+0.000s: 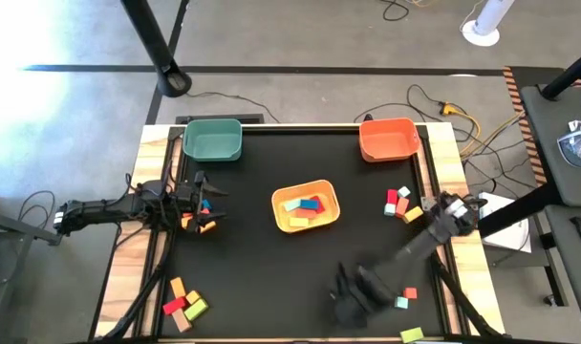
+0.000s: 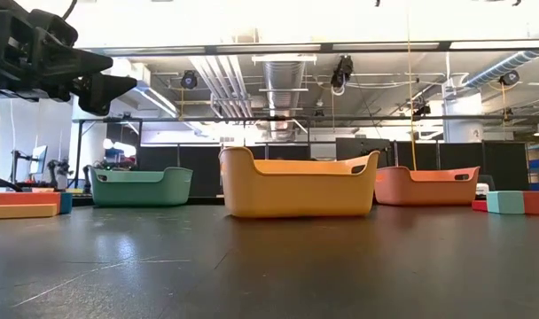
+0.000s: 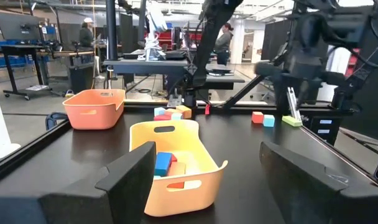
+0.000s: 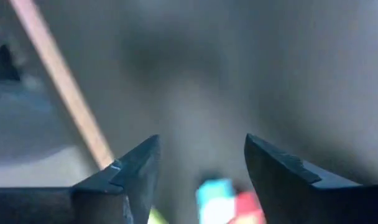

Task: Sort blocks by size
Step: Put the yellow thin block into the yellow bin

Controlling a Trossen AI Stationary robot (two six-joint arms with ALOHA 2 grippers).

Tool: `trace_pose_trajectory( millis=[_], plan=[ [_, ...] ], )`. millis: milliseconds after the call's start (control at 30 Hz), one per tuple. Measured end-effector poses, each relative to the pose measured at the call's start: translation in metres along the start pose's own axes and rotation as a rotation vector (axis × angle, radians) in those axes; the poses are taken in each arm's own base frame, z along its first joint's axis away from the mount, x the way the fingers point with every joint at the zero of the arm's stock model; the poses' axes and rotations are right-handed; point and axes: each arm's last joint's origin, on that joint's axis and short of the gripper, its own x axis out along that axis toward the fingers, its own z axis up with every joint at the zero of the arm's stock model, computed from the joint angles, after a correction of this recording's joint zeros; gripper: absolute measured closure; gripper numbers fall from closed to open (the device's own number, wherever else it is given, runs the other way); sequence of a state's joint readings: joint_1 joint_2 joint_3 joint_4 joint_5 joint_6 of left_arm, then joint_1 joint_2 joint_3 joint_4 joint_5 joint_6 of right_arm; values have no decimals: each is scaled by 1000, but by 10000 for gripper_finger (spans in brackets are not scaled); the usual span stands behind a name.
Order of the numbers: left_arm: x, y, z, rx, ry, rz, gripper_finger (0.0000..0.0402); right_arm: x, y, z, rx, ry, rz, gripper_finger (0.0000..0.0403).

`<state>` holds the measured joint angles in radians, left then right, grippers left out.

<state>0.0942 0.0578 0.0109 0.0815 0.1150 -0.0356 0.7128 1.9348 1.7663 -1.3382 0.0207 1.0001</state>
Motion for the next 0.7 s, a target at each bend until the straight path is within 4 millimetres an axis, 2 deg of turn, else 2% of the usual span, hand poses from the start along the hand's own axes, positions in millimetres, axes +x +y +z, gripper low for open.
trace_pose_trajectory(
  millis=[133,200,333,467,600,700],
  plan=[
    [0,0,0,0,-1,0,128,4,33,-48,34,77,99,155],
    [0,0,0,0,0,0,128,5,47,-67,44,56,140,141],
    [0,0,0,0,0,0,128,15,60,-97,50,56,99,129],
    [0,0,0,0,0,0,128,35,72,-112,22,149,71,134],
    [0,0,0,0,0,0,128,55,80,-116,24,334,76,135],
    [0,0,0,0,0,0,128,65,82,-115,16,378,60,131]
  ],
)
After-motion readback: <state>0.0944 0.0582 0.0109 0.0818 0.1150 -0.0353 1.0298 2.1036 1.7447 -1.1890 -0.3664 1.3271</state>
